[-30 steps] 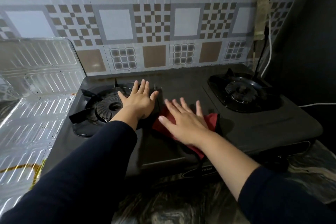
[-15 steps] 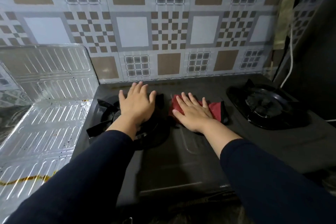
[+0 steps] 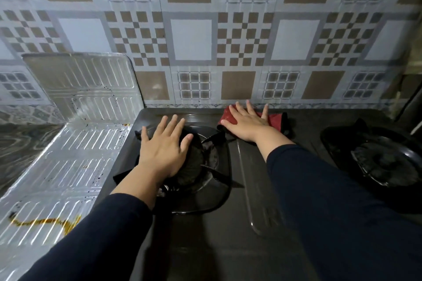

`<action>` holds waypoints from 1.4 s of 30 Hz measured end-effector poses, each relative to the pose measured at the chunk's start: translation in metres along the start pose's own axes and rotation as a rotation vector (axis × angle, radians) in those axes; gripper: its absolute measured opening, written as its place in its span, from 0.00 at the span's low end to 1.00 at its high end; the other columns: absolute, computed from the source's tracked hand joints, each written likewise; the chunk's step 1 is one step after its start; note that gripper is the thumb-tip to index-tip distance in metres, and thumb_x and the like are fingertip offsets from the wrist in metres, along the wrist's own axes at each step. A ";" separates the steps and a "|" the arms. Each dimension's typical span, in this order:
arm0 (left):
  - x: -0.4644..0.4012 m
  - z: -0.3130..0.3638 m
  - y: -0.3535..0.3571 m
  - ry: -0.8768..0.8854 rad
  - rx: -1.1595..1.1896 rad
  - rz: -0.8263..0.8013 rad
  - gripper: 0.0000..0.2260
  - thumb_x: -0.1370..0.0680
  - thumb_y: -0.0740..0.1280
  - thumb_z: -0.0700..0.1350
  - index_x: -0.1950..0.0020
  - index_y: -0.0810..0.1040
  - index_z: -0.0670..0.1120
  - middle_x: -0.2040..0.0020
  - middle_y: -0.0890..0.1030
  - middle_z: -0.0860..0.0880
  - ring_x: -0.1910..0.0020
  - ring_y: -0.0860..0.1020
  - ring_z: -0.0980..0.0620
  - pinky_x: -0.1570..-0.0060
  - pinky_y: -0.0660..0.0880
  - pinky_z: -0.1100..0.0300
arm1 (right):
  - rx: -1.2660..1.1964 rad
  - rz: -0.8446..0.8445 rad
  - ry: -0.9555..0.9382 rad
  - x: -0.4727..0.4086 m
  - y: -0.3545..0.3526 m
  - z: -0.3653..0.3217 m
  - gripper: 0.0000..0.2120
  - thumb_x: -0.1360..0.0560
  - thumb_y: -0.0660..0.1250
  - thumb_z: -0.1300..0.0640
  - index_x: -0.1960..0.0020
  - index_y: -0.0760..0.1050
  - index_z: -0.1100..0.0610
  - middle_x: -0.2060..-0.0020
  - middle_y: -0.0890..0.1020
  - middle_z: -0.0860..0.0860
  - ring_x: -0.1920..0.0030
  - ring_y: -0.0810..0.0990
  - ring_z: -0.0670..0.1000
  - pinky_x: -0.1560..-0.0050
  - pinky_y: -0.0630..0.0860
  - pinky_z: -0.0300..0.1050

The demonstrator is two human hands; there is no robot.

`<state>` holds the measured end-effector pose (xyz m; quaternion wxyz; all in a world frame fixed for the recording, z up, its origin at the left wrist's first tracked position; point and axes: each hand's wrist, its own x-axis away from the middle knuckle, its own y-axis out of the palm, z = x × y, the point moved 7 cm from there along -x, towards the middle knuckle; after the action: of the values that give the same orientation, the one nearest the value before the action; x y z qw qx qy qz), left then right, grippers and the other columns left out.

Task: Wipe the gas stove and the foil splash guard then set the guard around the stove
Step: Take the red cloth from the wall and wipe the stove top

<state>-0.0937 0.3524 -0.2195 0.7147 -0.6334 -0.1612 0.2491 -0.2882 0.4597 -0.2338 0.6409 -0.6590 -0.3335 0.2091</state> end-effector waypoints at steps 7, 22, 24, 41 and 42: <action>0.009 -0.050 -0.011 -0.162 -0.017 -0.021 0.28 0.20 0.44 0.61 0.22 0.49 0.52 0.20 0.46 0.53 0.22 0.42 0.55 0.26 0.39 0.41 | -0.054 -0.125 0.057 -0.004 0.003 -0.005 0.37 0.25 0.45 0.30 0.24 0.37 0.45 0.23 0.36 0.46 0.25 0.31 0.56 0.33 0.30 0.73; 0.010 -0.056 -0.004 -0.199 -0.043 0.010 0.31 0.21 0.41 0.61 0.22 0.39 0.47 0.21 0.41 0.50 0.23 0.36 0.53 0.28 0.34 0.39 | 0.020 -0.482 -0.311 -0.079 -0.002 -0.152 0.45 0.28 0.55 0.30 0.25 0.33 0.48 0.22 0.45 0.53 0.23 0.50 0.58 0.25 0.50 0.57; 0.010 -0.055 -0.005 -0.199 -0.051 0.017 0.31 0.20 0.41 0.61 0.22 0.39 0.47 0.21 0.41 0.50 0.23 0.36 0.53 0.28 0.34 0.38 | 0.037 -0.488 -0.362 -0.086 0.002 -0.184 0.48 0.30 0.57 0.29 0.25 0.31 0.47 0.22 0.45 0.53 0.23 0.50 0.58 0.25 0.51 0.58; 0.011 -0.053 -0.005 -0.182 -0.055 0.017 0.31 0.20 0.39 0.61 0.22 0.39 0.46 0.21 0.41 0.51 0.23 0.37 0.54 0.33 0.29 0.35 | -0.148 -0.371 -0.292 -0.053 -0.007 -0.104 0.25 0.19 0.53 0.48 0.26 0.48 0.37 0.23 0.40 0.48 0.23 0.38 0.57 0.28 0.34 0.62; 0.011 -0.053 -0.005 -0.182 -0.052 0.018 0.31 0.21 0.39 0.61 0.22 0.40 0.46 0.21 0.41 0.51 0.23 0.38 0.54 0.33 0.29 0.35 | -0.143 -0.309 -0.277 -0.048 -0.005 -0.093 0.23 0.18 0.51 0.49 0.26 0.50 0.37 0.23 0.41 0.46 0.23 0.38 0.55 0.29 0.32 0.63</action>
<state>-0.0550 0.3149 -0.2232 0.6782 -0.6278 -0.2263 0.3079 -0.2571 0.3602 -0.2273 0.5648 -0.6089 -0.5295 0.1728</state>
